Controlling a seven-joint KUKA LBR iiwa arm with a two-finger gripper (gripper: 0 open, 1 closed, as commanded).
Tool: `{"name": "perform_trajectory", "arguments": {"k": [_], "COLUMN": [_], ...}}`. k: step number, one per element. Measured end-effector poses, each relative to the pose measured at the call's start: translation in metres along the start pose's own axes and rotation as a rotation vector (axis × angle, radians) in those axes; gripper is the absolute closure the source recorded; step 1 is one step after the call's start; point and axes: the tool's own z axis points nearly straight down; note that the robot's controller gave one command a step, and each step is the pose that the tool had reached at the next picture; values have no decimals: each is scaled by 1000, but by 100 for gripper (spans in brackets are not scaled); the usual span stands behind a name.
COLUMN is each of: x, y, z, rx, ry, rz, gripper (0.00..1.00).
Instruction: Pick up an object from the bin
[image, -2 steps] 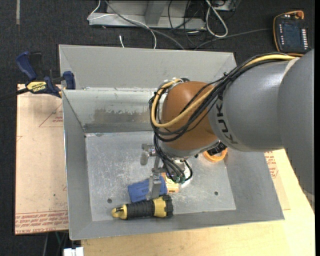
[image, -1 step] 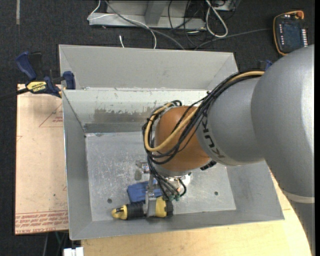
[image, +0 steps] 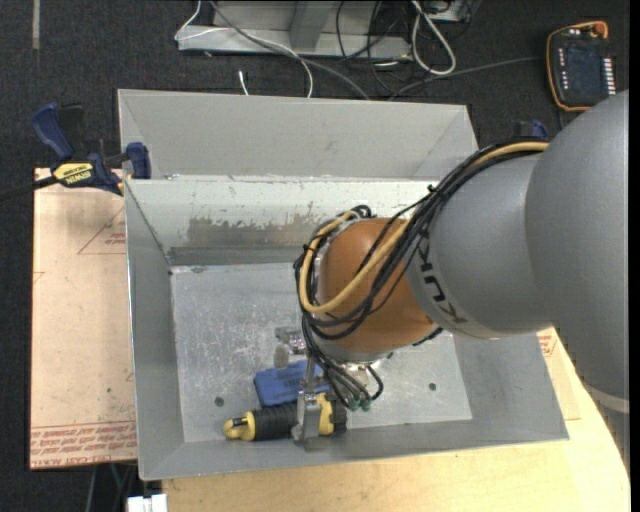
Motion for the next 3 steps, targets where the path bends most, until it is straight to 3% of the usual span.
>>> {"name": "perform_trajectory", "arguments": {"k": [1, 2, 3], "x": [-12, -7, -7], "y": [0, 7, -1], "z": [17, 41, 42], "rx": [-1, -3, -9], "ry": [2, -23, 1], "rz": [-27, -156, -6], "gripper": [0, 0, 100]}}
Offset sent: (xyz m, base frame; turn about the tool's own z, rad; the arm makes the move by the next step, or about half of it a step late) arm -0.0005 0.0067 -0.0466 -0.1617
